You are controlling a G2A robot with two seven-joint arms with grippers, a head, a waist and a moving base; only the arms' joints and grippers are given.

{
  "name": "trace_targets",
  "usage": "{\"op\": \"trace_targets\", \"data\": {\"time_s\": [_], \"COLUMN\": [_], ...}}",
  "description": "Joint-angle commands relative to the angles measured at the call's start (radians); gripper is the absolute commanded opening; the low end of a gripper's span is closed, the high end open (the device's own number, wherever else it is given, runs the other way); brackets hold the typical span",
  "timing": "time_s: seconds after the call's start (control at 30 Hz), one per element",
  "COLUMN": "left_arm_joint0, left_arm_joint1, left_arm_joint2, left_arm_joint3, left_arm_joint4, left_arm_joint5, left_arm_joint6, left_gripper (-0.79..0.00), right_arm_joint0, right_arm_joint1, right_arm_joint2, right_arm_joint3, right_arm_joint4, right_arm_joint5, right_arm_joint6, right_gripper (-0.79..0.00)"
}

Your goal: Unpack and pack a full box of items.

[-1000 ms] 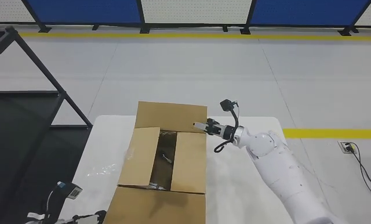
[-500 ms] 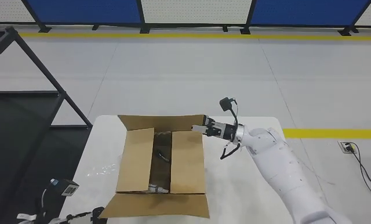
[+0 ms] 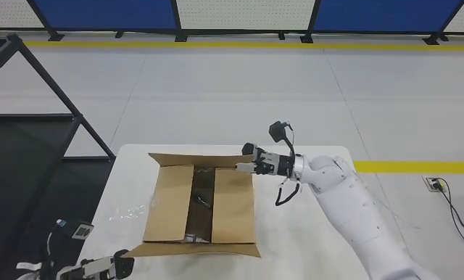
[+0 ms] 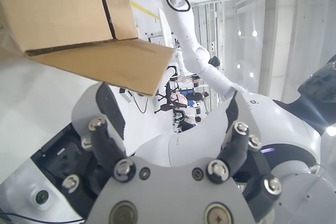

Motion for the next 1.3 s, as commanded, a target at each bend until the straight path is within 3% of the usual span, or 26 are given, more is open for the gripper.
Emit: {"op": "trace_targets", "data": {"time_s": [0.0, 0.23, 0.5, 1.1, 1.27], "left_arm_joint0": [0.002, 0.001, -0.014, -0.111, -0.134], "left_arm_joint1": [0.000, -0.001, -0.001, 0.003, 0.002], "left_arm_joint2": [-0.004, 0.004, 0.029, 0.120, 0.144], "left_arm_joint3": [0.003, 0.005, 0.008, 0.040, 0.046], "left_arm_joint4": [-0.001, -0.011, -0.048, -0.023, -0.031], "left_arm_joint5": [0.005, 0.061, 0.104, 0.240, 0.283], "left_arm_joint6": [0.023, 0.125, 0.147, 0.269, 0.322], "left_gripper": [0.000, 0.000, 0.000, 0.000, 0.000], "right_arm_joint0": [-0.009, -0.041, -0.072, -0.105, -0.104], "right_arm_joint1": [0.005, 0.027, 0.050, 0.090, 0.094], "right_arm_joint2": [0.001, -0.006, 0.006, -0.039, -0.058], "right_arm_joint3": [-0.031, -0.125, -0.208, -0.371, -0.375], "right_arm_joint4": [0.001, -0.002, 0.002, 0.067, 0.139], "right_arm_joint5": [-0.002, 0.002, 0.033, 0.110, 0.173], "right_arm_joint6": [0.011, 0.090, 0.110, 0.201, 0.254], "right_gripper": [0.000, 0.000, 0.000, 0.000, 0.000]}}
